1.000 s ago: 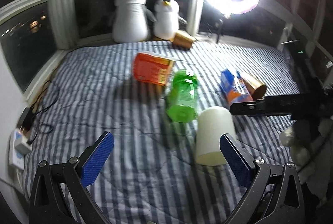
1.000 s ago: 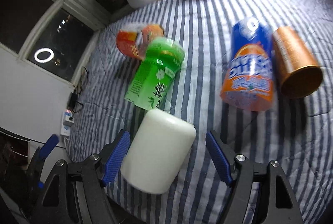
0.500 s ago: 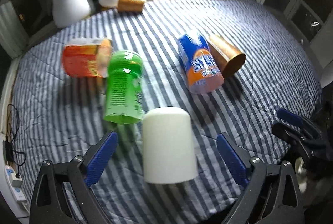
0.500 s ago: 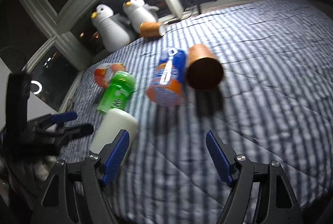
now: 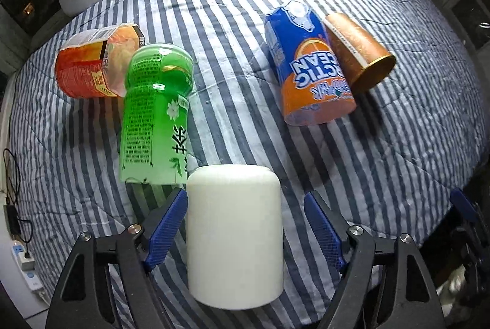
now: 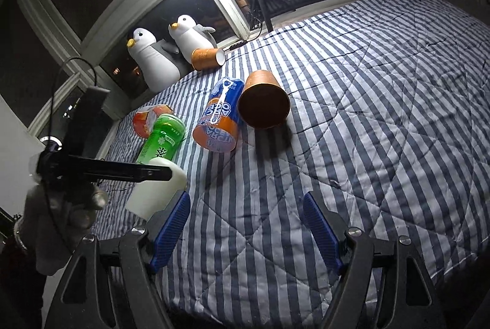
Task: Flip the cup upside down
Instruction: 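Carry the white cup with the right gripper toward the green bottle, then lower the white cup rim-down onto the bedsheet with the right gripper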
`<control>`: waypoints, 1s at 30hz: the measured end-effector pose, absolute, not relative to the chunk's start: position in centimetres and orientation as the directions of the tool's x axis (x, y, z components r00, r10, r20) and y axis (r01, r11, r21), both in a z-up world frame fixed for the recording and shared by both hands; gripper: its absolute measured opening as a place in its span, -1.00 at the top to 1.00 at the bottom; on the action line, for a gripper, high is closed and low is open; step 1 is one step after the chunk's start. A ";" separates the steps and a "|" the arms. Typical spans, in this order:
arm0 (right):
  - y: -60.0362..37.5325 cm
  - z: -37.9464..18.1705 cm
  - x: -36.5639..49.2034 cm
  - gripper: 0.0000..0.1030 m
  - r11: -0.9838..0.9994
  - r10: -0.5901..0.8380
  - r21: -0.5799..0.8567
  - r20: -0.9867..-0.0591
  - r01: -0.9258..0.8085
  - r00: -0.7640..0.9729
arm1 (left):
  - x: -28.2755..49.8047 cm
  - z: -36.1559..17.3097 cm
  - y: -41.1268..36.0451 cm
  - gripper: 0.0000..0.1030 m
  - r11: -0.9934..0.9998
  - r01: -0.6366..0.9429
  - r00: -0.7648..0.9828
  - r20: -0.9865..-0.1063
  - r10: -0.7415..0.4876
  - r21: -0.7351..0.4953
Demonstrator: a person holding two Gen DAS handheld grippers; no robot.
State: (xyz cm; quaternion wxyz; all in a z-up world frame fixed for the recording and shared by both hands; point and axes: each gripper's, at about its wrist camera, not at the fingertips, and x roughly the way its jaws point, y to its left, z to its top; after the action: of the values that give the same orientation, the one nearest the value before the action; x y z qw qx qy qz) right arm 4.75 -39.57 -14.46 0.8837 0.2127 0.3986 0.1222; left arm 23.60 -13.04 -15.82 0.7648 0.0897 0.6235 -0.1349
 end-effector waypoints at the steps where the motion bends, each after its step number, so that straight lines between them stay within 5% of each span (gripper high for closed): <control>1: -39.6 -14.5 4.7 -0.41 0.878 0.388 0.476 -0.650 -0.047 0.653 | 23.9 -16.0 -13.1 -0.58 0.949 0.313 0.185 -0.978 -0.092 -0.030; 15: -39.6 -16.2 4.5 -0.41 0.858 0.423 0.513 -0.658 -0.040 0.623 | 24.9 -18.7 -14.4 -0.49 0.928 0.363 0.170 -0.985 0.021 0.082; 30: -39.0 -15.8 4.5 -0.41 0.860 0.423 0.507 -0.660 -0.047 0.620 | 20.9 -14.1 -13.2 -0.49 0.934 0.357 0.293 -0.951 -0.102 0.010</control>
State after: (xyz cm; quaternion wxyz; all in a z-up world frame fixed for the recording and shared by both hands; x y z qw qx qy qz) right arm 4.52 -38.97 -15.80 0.8710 0.2270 0.4142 0.1352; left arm 20.94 -13.22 -14.15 0.7963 0.1105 0.5770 -0.1439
